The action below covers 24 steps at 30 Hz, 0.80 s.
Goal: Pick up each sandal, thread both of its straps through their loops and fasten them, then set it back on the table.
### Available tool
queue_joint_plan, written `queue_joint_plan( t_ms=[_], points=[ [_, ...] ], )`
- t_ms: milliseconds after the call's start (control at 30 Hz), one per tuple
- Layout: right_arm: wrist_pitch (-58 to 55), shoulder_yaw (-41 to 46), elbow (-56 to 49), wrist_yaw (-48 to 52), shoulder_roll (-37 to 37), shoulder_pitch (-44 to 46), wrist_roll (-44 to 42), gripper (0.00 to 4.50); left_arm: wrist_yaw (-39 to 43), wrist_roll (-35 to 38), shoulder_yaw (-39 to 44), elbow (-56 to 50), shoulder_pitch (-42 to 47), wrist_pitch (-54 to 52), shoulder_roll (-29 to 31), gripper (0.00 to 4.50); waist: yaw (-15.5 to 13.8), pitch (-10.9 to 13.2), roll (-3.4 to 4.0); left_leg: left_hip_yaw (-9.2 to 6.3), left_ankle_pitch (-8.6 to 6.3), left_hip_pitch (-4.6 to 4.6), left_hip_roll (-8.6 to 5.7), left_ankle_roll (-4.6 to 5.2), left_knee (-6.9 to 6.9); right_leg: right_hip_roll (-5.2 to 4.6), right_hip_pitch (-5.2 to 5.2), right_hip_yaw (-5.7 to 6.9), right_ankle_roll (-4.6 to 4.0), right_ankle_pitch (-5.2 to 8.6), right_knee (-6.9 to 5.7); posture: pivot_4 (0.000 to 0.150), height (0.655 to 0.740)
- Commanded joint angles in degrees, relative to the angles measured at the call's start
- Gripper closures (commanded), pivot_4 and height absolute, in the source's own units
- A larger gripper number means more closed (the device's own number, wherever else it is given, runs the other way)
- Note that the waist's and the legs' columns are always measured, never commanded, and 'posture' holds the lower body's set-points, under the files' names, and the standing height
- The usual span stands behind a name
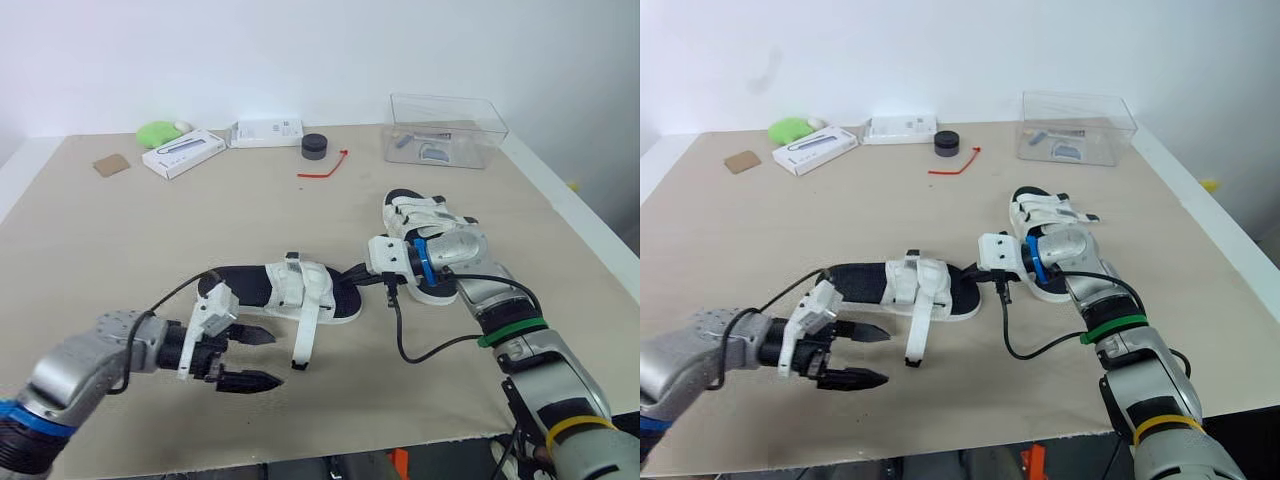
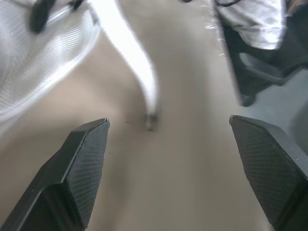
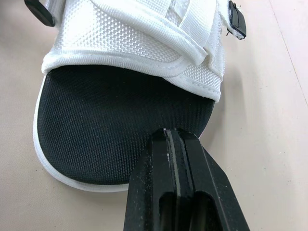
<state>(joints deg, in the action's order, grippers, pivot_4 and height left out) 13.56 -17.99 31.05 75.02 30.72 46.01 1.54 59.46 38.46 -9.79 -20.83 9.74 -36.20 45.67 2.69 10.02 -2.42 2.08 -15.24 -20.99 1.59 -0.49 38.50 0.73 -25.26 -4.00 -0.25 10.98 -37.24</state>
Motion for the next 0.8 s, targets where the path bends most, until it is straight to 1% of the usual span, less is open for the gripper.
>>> queue_joint_plan(
  t_ms=[33, 133, 200, 267, 367, 400, 467, 533, 567, 600, 633, 667, 700, 800],
  points=[
    [-1.1, -0.5, -1.4, 0.7, 0.6, -1.2, 0.5, 4.50, -3.0, -1.1, -0.8, -0.8, 1.7, -0.2, -3.7, 0.36, 0.0, 0.0, 0.00, 0.00, 0.00, -0.02, 0.00, 0.00, 0.00, 0.00, 0.00, -0.01, 0.14, -0.08, 0.00, 0.150, 0.7400],
    [-1.7, -0.4, -2.5, 0.9, 1.1, -2.1, 0.4, 4.50, -4.8, -0.8, -1.2, -0.8, 3.0, -2.9, -6.6, 0.36, 0.0, 0.0, -0.02, -0.01, -0.02, -0.08, 0.00, 0.02, 0.00, -0.02, -0.01, 0.00, 0.24, -0.12, 0.08, 0.150, 0.7400],
    [-2.2, -0.2, -3.2, 1.0, 1.5, -2.6, 0.4, 4.50, -5.1, 1.1, -1.3, -1.5, 3.8, -5.8, -7.8, 0.36, 0.0, 0.0, -0.02, -0.02, -0.03, -0.09, 0.00, 0.03, 0.00, -0.01, -0.01, -0.01, 0.25, -0.12, 0.08, 0.150, 0.7400],
    [-2.7, -0.1, -3.7, 0.9, 1.7, -2.8, 0.3, 4.50, -5.3, 3.1, -0.9, -1.8, 4.5, -8.3, -8.8, 0.36, 0.0, 0.0, -0.02, -0.03, -0.03, -0.08, 0.00, 0.03, -0.02, -0.02, -0.01, 0.01, 0.25, -0.11, 0.09, 0.150, 0.7400],
    [-3.1, -0.1, -4.2, 0.9, 1.8, -2.9, 0.2, 4.50, -4.9, 3.1, -2.4, -1.2, 5.4, -11.5, -8.9, 0.36, 0.0, 0.0, -0.02, -0.03, -0.03, -0.09, -0.02, 0.03, -0.01, -0.02, 0.00, 0.01, 0.27, -0.11, 0.09, 0.150, 0.7400],
    [-3.2, 0.0, -4.3, 0.9, 1.9, -2.9, 0.2, 4.50, -5.0, 3.0, -2.9, -0.9, 5.6, -12.6, -8.9, 0.59, 0.0, 0.0, -0.02, -0.03, -0.03, -0.09, -0.03, 0.03, -0.01, -0.03, 0.00, 0.01, 0.27, -0.11, 0.09, 0.150, 0.7400],
    [-3.4, 0.0, -4.4, 0.9, 1.9, -2.9, 0.2, 4.50, -5.2, 2.3, -4.1, -0.3, 5.8, -14.3, -8.9, 1.20, 0.0, 0.0, -0.02, -0.03, -0.03, -0.08, -0.03, 0.03, -0.01, -0.02, 0.00, 0.00, 0.27, -0.11, 0.09, 0.150, 0.7400],
    [-3.6, 0.1, -4.4, 0.9, 2.0, -2.9, 0.2, 4.50, -5.4, 2.4, -4.5, 0.0, 6.0, -15.8, -9.3, 2.21, 0.0, 0.0, -0.02, -0.03, -0.03, -0.08, -0.04, 0.03, -0.01, -0.02, 0.00, 0.00, 0.27, -0.11, 0.09, 0.150, 0.7400],
    [-3.6, 0.1, -4.4, 0.9, 2.1, -2.9, 0.2, 4.50, -5.7, 2.6, -4.4, 0.3, 6.1, -16.3, -9.8, 2.82, 0.0, 0.0, -0.02, -0.03, -0.03, -0.08, -0.04, 0.03, -0.01, -0.02, 0.00, 0.00, 0.27, -0.11, 0.09, 0.150, 0.7400],
    [-3.6, 0.1, -4.4, 0.9, 2.1, -2.9, 0.2, 4.50, -6.0, 2.9, -4.2, 0.5, 6.2, -17.0, -10.1, 3.34, 0.0, 0.0, -0.02, -0.03, -0.03, -0.08, -0.04, 0.03, 0.00, -0.03, 0.00, 0.00, 0.27, -0.11, 0.09, 0.150, 0.7400],
    [-3.7, 0.1, -4.4, 0.8, 2.2, -2.9, 0.3, 4.50, -6.1, 3.0, -4.1, 0.9, 6.4, -17.4, -10.5, 3.72, 0.0, 0.0, -0.02, -0.04, -0.03, -0.08, -0.04, 0.03, -0.01, -0.03, 0.00, 0.01, 0.27, -0.11, 0.09, 0.150, 0.7400],
    [-3.7, 0.1, -4.4, 0.8, 2.2, -2.9, 0.3, 4.50, -6.9, 2.9, -3.7, 1.6, 6.8, -17.8, -11.2, 4.24, 0.0, 0.0, -0.02, -0.04, -0.03, -0.08, -0.04, 0.03, 0.00, -0.03, 0.00, 0.01, 0.27, -0.11, 0.09, 0.150, 0.7400],
    [-3.7, 0.1, -4.4, 0.8, 2.2, -2.9, 0.3, 4.50, -7.5, 2.9, -3.3, 2.1, 7.0, -18.2, -11.9, 4.41, 0.0, 0.0, -0.02, -0.05, -0.03, -0.08, -0.04, 0.03, 0.00, -0.03, 0.01, 0.02, 0.27, -0.12, 0.09, 0.150, 0.7400],
    [-3.7, 0.1, -4.4, 0.7, 2.2, -2.8, 0.3, 4.50, -9.2, 5.1, -1.1, 2.9, 8.0, -21.1, -14.1, 4.41, 0.0, 0.0, -0.02, -0.05, -0.03, -0.08, -0.05, 0.03, 0.01, -0.04, 0.01, 0.02, 0.28, -0.12, 0.09, 0.150, 0.7400]
  ],
)
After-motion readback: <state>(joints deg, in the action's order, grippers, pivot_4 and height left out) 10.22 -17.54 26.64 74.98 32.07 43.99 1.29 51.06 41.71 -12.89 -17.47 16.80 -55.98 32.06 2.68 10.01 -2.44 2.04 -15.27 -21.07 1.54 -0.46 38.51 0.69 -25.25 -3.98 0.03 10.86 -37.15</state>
